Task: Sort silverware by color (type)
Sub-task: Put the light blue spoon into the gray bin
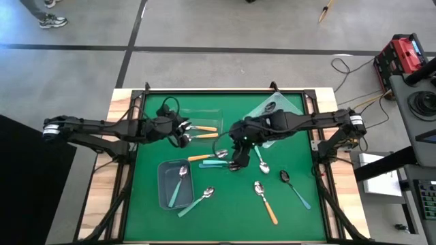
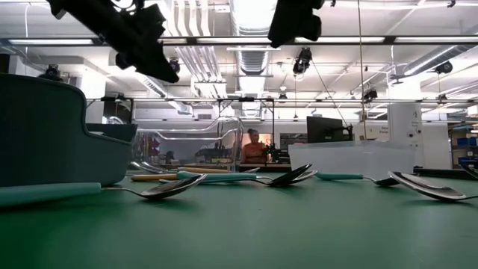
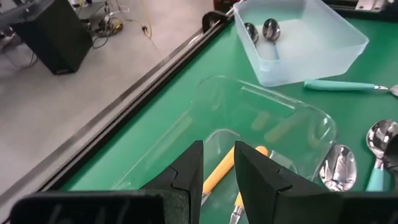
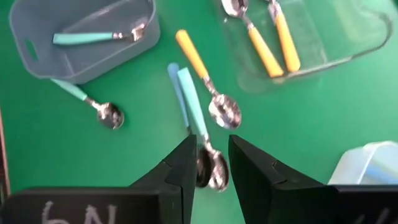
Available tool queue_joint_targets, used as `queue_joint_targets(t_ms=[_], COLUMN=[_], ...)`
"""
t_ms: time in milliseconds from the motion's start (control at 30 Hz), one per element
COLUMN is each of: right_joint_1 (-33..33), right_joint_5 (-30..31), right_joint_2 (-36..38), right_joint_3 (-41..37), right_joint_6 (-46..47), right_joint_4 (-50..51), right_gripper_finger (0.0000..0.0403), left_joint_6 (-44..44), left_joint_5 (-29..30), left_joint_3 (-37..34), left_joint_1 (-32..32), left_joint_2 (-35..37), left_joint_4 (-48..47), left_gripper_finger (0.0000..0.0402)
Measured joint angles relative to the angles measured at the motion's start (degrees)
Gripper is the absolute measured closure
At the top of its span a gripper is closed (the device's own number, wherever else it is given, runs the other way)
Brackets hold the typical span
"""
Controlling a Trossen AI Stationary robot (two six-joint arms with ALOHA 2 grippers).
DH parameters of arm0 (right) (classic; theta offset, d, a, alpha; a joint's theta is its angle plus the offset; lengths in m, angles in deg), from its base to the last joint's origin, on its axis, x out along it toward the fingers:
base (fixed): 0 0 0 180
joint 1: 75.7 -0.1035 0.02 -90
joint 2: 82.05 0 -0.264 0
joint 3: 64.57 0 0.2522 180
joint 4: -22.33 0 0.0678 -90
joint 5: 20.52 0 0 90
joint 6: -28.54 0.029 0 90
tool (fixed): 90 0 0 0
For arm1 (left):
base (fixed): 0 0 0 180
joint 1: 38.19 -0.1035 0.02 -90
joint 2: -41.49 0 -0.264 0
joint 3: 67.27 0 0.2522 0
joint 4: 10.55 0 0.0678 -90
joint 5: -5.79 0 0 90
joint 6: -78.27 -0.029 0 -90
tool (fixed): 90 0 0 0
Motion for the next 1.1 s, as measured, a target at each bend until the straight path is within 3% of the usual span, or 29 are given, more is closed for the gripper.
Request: queue_joint_targets(t_ms=[367,1100], right_joint_1=[-5.0,-6.3], right_joint_5=[0.4,0.4], right_joint_2=[0.0,0.0], right_joint_3=[-3.2,-21.1], right_joint_6=[5.5,23.0], right_joint_4=[1.6,1.6], right_gripper_finger=[0.0344,0.0343], left_joint_6=[-0.5,-0.5], left_joint_5=[0.0,0.0], left_joint_3=[0.0,0.0], left_joint_1=[2.0,2.6], left_joint_2=[0.0,-0.1], left_joint_4=[2.4,3.9], left_gripper_finger=[0.0329,0.0329])
